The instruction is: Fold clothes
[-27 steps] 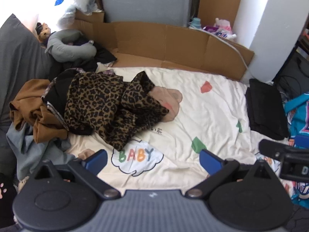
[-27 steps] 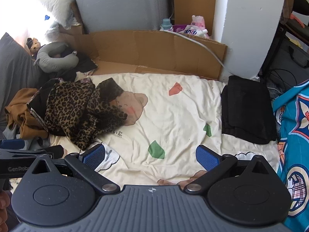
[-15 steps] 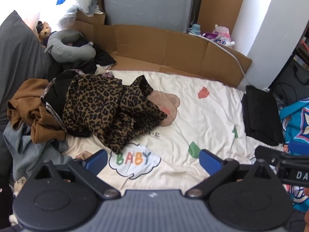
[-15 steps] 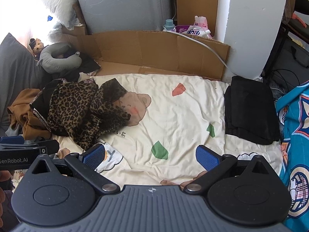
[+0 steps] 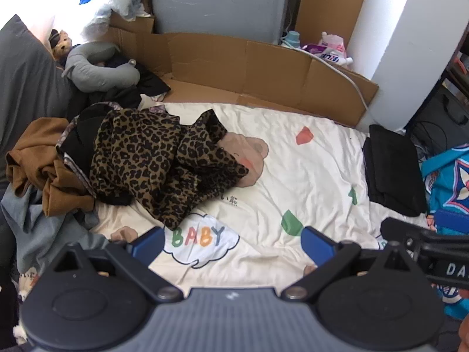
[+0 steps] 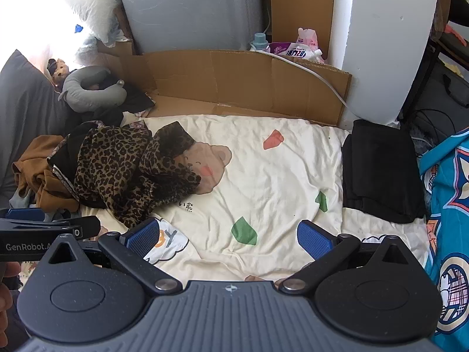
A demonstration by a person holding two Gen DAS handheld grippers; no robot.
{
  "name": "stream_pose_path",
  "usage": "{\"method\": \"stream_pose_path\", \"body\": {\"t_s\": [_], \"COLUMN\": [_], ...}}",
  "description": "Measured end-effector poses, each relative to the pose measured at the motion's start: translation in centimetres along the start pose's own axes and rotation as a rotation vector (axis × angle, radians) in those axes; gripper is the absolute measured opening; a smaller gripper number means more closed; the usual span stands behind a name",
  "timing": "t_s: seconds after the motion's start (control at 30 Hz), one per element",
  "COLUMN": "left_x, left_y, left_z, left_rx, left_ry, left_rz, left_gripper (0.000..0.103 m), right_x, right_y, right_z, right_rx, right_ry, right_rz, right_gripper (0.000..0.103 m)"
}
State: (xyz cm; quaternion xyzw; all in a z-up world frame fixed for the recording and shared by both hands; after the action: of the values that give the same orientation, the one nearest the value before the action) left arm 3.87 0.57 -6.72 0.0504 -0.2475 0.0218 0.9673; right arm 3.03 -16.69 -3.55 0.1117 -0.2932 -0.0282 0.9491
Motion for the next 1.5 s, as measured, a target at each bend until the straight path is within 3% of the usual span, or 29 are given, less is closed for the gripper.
{"method": "stream_pose_path", "body": {"t_s": [1.5], "left_x": [1.1], "left_y": [-1.4], "left_z": [0.2], "left_rx": [-0.028], "left_ry": [0.031], "left_rz": [0.002], "left_gripper": [0.095], "right_x": [0.2], "right_y": [-0.4], "right_z": [0.5], "right_rx": [0.012], "right_ry": [-0.023], "right_rz": [-0.031], "right_gripper": [0.103]}}
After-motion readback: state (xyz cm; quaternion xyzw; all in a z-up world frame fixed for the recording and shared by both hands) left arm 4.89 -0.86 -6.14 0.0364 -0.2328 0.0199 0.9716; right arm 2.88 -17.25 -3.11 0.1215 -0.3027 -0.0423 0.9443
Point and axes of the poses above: each gripper's, at about its wrist camera, not at the fingertips, and z roughly against the way its jaws point, y to its left, x to its top, the point moved 8 cm from there along -z, roughly the way its jaws point, and after that the axes turned 8 degrees about x, right-handed, at the moved point
